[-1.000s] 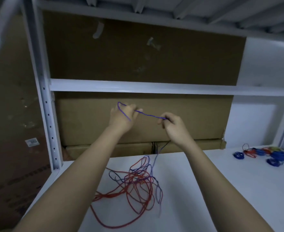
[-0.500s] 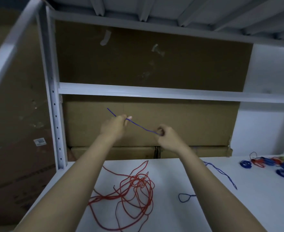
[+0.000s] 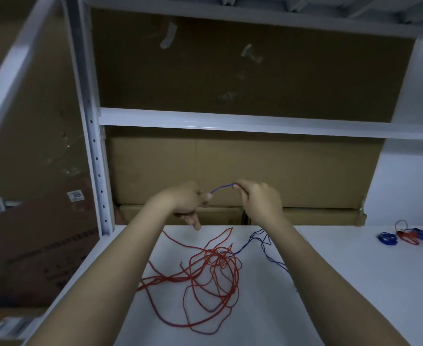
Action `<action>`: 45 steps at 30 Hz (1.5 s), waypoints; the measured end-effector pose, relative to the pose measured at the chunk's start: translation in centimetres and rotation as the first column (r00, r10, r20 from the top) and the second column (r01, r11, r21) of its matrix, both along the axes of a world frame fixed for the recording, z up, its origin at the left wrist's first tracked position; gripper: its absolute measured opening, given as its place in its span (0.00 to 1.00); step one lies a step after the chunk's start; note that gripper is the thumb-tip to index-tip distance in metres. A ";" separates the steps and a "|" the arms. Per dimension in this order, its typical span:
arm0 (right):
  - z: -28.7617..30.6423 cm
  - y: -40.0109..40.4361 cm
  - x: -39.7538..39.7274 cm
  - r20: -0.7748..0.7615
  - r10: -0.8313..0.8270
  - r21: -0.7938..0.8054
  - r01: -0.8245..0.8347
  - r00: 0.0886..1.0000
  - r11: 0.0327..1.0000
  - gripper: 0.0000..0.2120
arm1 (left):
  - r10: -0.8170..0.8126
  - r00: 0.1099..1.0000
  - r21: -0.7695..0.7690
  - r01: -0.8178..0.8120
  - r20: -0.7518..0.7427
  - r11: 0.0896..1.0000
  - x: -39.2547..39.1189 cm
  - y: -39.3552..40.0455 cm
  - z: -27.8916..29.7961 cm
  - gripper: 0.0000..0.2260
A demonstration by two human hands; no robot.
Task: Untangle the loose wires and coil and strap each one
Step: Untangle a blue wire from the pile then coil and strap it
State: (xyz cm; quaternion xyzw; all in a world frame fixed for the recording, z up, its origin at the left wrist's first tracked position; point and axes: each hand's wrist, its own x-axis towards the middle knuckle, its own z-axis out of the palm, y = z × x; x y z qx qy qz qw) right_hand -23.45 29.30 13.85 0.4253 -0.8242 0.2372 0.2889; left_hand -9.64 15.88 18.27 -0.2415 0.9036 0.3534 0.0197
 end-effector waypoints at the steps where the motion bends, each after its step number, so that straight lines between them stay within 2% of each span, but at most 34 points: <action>1: -0.1 -0.1 0.1 -0.050 0.012 -0.022 -0.013 0.999 1.000 0.13 | 0.020 0.999 -0.031 -0.019 0.028 0.999 0.3 0.1 0.3 0.18; 3: -0.5 -0.5 0.6 -0.120 0.038 -0.077 -0.047 0.992 0.996 0.12 | 0.051 0.994 -0.184 -0.033 0.095 0.982 0.8 0.5 0.6 0.16; 6: -1.2 -1.1 1.2 -0.153 0.040 -0.129 -0.060 0.987 0.990 0.10 | 0.058 0.984 -0.468 0.028 0.170 0.883 0.6 0.3 0.1 0.17; 9: -1.7 -1.3 1.0 -0.144 0.029 -0.104 -0.044 0.989 0.994 0.11 | 0.147 0.985 -0.481 -0.086 0.090 0.872 0.4 -0.3 -1.1 0.18; 12: -2.2 -1.3 0.7 -0.127 0.031 -0.028 -0.035 0.991 0.999 0.13 | 0.148 0.988 -0.408 -0.151 -0.038 0.900 0.4 -1.2 -2.5 0.15; 13: -2.3 -1.3 0.5 -0.116 0.020 -0.018 -0.022 0.993 1.000 0.13 | 0.136 0.984 -0.332 -0.167 -0.116 0.928 0.4 -1.6 -2.9 0.13; 15: -2.3 -1.0 0.3 -0.094 0.009 -0.039 -0.013 0.996 0.999 0.13 | 0.145 0.943 -0.051 -0.168 -0.299 0.985 0.8 -2.4 -3.3 0.08; 17: -2.3 -0.8 0.2 -0.071 0.017 -0.067 -0.022 0.997 0.998 0.12 | 0.217 0.872 0.252 -0.112 -0.439 0.961 1.2 -2.9 -3.8 0.07; 18: -2.3 -0.6 0.2 -0.066 0.021 -0.075 -0.026 0.998 0.997 0.12 | 0.240 0.855 0.290 -0.111 -0.459 0.950 1.3 -3.1 -4.0 0.08; 19: -2.2 -0.6 0.2 -0.064 0.022 -0.081 -0.027 0.998 0.996 0.12 | 0.251 0.858 0.265 -0.141 -0.448 0.954 1.4 -3.3 -4.1 0.13; 21: -2.1 -0.5 0.1 -0.084 0.026 -0.070 -0.032 0.996 0.997 0.12 | 0.216 0.898 0.142 -0.173 -0.384 0.975 1.4 -3.7 -4.1 0.21; 24: -2.0 -0.9 0.4 -0.163 0.079 -0.018 -0.083 0.984 0.996 0.11 | 0.089 0.951 0.112 -0.057 -0.297 0.992 0.7 -2.8 -3.3 0.21; 26: -1.9 -1.1 0.9 -0.177 0.123 -0.105 -0.143 0.976 0.984 0.08 | 0.037 0.959 0.225 0.029 -0.281 0.974 0.4 -1.5 -3.2 0.15; 28: -1.8 -1.2 0.9 -0.154 0.128 -0.240 -0.163 0.980 0.957 0.06 | 0.010 0.939 0.398 0.137 -0.345 0.907 0.1 -0.6 -3.7 0.13; 29: -1.8 -1.2 0.7 -0.070 0.157 -0.307 -0.171 0.985 0.936 0.07 | 0.031 0.908 0.508 0.205 -0.417 0.837 0.0 -0.4 -4.0 0.14; 30: -1.8 -1.3 0.4 0.083 0.239 -0.348 -0.197 0.967 0.917 0.08 | 0.080 0.861 0.625 0.298 -0.503 0.722 -0.1 -0.1 -4.2 0.13; 31: -2.0 -1.5 0.1 0.279 0.357 -0.356 -0.249 0.891 0.901 0.09 | 0.154 0.795 0.704 0.407 -0.587 0.582 -0.1 0.1 -4.1 0.13; 32: -2.3 -1.6 0.3 0.462 0.442 -0.328 -0.315 0.769 0.891 0.10 | 0.245 0.710 0.720 0.505 -0.660 0.477 -0.4 0.3 -3.9 0.13; 33: -3.0 -1.6 0.8 0.580 0.472 -0.267 -0.392 0.664 0.880 0.10 | 0.334 0.632 0.710 0.564 -0.699 0.421 -0.7 0.3 -3.5 0.14; 34: -4.0 -1.5 1.4 0.635 0.470 -0.186 -0.470 0.612 0.863 0.10 | 0.416 0.556 0.695 0.576 -0.719 0.430 -1.3 0.3 -3.1 0.15; 35: -5.1 -1.1 1.9 0.648 0.465 -0.107 -0.532 0.603 0.840 0.11 | 0.485 0.474 0.676 0.566 -0.735 0.471 -2.0 0.0 -3.1 0.15; 36: -6.3 -0.6 2.4 0.622 0.466 -0.033 -0.573 0.630 0.819 0.12 | 0.532 0.430 0.683 0.513 -0.729 0.520 -2.5 -0.3 -3.3 0.16; 37: -7.2 -0.1 2.7 0.569 0.476 0.017 -0.589 0.670 0.808 0.11 | 0.552 0.424 0.696 0.424 -0.718 0.579 -2.9 -0.8 -3.8 0.17; 38: -7.4 0.4 2.8 0.503 0.498 0.023 -0.587 0.707 0.809 0.11 | 0.514 0.469 0.665 0.244 -0.718 0.706 -3.1 -1.2 -4.5 0.19; 39: -7.2 0.8 2.7 0.429 0.521 -0.016 -0.571 0.738 0.821 0.10 | 0.397 0.583 0.507 0.031 -0.709 0.861 -3.0 -1.4 -5.2 0.20; 40: -6.6 1.0 2.1 0.346 0.530 -0.080 -0.539 0.774 0.839 0.09 | 0.229 0.739 0.257 -0.078 -0.633 0.963 -2.7 -1.5 -6.2 0.20; 41: -5.8 1.1 1.3 0.258 0.519 -0.148 -0.497 0.815 0.855 0.09 | 0.064 0.860 0.070 -0.034 -0.506 0.997 -2.3 -1.2 -7.1 0.20; 42: -4.8 1.2 0.4 0.183 0.476 -0.193 -0.443 0.860 0.876 0.10 | -0.053 0.916 0.017 0.065 -0.398 0.998 -1.9 -0.7 -7.7 0.21; 43: -4.0 1.2 -0.6 0.158 0.425 -0.212 -0.389 0.891 0.896 0.10 | -0.107 0.930 0.090 0.148 -0.350 0.985 -1.4 -0.2 -8.1 0.22; 44: -3.6 1.2 -1.4 0.201 0.381 -0.209 -0.341 0.902 0.917 0.10 | -0.123 0.926 0.254 0.222 -0.356 0.941 -0.8 0.4 -8.1 0.21; 45: -3.6 1.0 -1.9 0.289 0.354 -0.184 -0.311 0.889 0.932 0.10 | -0.118 0.910 0.462 0.309 -0.398 0.831 -0.4 0.7 -8.0 0.20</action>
